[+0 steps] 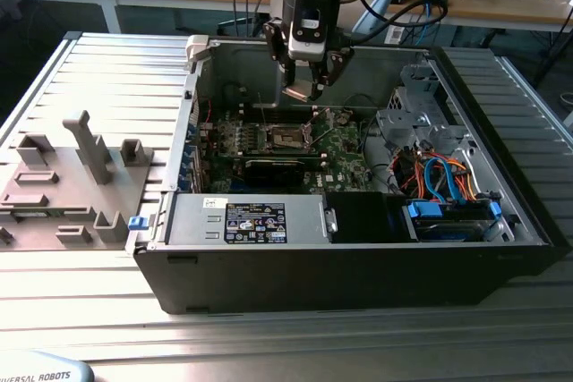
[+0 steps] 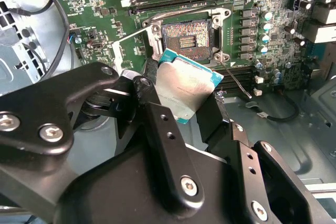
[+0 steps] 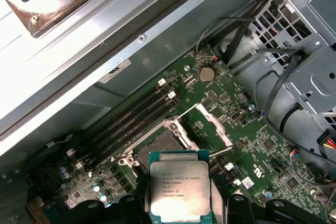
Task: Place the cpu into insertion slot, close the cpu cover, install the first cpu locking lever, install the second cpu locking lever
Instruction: 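Place the cpu into insertion slot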
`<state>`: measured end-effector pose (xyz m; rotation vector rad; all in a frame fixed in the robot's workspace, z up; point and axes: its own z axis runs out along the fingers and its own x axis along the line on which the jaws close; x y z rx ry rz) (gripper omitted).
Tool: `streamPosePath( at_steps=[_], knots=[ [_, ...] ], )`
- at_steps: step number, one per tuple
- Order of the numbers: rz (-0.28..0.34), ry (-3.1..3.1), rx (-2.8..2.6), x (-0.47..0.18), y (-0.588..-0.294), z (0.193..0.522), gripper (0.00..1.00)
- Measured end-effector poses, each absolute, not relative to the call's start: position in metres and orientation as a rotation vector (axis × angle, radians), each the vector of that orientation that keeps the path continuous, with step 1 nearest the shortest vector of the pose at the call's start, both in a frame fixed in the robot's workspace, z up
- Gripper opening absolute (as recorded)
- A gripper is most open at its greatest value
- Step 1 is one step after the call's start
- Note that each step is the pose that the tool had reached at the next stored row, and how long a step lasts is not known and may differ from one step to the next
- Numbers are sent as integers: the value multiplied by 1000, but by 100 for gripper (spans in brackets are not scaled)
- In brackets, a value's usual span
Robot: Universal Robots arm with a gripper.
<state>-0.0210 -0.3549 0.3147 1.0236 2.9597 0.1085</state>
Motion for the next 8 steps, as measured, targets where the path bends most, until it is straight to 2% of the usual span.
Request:
streamPosePath(
  at_steps=[8],
  knots=[
    [109, 2957, 1030, -21, -355, 315, 54]
  ],
)
